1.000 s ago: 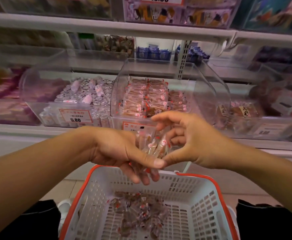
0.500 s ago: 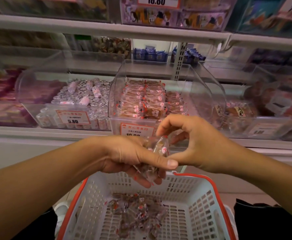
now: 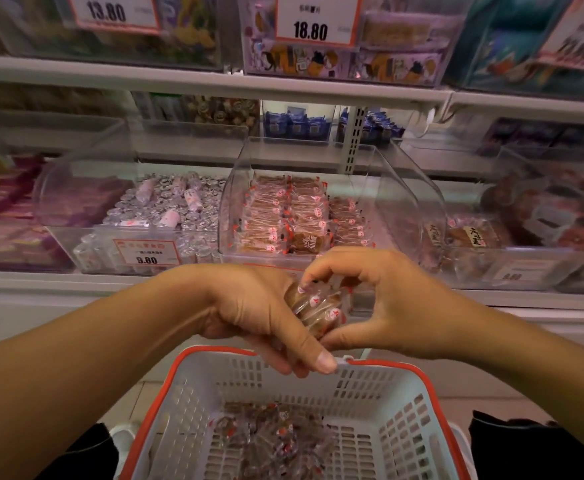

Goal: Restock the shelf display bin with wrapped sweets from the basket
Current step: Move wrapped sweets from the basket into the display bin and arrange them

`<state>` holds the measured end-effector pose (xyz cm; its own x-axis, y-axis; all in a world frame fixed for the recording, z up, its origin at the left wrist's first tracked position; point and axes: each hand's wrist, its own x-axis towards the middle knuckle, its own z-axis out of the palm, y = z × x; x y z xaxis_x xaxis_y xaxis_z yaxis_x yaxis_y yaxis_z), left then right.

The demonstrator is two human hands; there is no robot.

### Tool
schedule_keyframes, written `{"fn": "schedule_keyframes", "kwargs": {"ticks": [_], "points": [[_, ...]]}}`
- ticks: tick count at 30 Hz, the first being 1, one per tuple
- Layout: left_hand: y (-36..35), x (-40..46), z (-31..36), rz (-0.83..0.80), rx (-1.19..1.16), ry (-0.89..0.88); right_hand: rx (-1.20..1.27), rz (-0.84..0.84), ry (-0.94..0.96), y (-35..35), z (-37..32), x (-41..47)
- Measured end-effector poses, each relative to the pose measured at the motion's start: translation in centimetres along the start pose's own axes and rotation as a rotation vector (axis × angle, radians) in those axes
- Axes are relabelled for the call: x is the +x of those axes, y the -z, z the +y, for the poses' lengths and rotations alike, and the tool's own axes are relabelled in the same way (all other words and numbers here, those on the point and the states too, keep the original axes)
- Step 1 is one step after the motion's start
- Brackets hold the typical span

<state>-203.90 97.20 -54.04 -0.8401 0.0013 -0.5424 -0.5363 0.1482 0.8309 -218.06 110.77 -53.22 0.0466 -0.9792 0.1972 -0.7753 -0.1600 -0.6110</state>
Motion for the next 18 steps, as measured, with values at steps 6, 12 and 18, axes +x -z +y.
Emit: {"fn": "schedule_keyframes", "kwargs": {"ticks": [6,12,18], "points": [[1.5,-1.0,2.1,0.153,0.024,-0.071,-0.056,-0.110,0.049,3.1,-0.7,2.7],[5.2,-1.3,3.1,0.712,-0.447,-0.325,0.099,0.104,-0.221,6.8,2.6,6.3],[4.8,1.5,1.3,1.090,0.013,-0.444,-0.105,-0.001,-0.394,4.1,6.1,8.4]]}}
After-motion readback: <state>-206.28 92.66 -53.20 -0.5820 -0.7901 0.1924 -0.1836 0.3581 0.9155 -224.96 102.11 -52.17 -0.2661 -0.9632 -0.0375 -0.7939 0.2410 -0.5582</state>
